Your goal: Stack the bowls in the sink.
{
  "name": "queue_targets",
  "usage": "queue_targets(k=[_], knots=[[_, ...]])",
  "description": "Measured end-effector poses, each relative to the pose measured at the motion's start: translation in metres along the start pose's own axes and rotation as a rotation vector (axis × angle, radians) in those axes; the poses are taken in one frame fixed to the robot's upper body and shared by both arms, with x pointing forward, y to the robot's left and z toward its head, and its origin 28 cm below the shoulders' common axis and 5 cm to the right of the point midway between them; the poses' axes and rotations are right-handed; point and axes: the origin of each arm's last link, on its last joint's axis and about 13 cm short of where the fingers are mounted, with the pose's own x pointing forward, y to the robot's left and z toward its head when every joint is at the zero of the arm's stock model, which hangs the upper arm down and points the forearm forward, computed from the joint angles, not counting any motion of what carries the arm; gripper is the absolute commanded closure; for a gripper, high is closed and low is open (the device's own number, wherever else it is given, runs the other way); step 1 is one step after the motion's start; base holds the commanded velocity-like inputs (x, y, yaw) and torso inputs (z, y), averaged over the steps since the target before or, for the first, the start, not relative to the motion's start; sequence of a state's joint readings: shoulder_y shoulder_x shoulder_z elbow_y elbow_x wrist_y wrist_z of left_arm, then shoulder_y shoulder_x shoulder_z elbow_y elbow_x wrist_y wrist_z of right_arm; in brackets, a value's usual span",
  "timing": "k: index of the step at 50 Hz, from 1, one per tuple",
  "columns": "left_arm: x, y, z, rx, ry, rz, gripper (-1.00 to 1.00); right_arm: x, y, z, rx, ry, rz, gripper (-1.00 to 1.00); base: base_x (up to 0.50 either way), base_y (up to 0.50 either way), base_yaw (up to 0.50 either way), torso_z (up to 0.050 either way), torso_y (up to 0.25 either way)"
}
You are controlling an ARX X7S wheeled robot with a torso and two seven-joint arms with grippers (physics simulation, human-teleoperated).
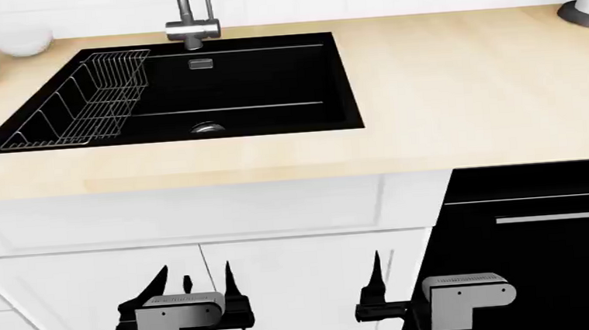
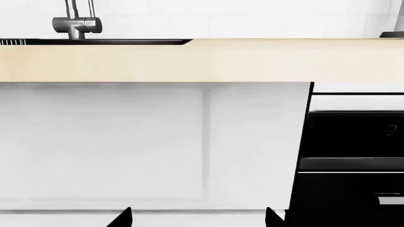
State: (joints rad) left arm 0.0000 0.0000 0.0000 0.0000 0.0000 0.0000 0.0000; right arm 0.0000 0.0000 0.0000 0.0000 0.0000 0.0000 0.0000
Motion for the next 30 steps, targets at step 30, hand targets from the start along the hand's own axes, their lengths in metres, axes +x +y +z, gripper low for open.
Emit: queue_targets(k=[30], knots=[[-0.0047, 0.0012, 0.0019, 0.035, -0.043, -0.052, -1.00, -0.0001, -0.0025, 0.0019, 0.031, -0.007, -0.024, -1.00, 0.00, 0.28, 0.00, 0.035, 0.000]])
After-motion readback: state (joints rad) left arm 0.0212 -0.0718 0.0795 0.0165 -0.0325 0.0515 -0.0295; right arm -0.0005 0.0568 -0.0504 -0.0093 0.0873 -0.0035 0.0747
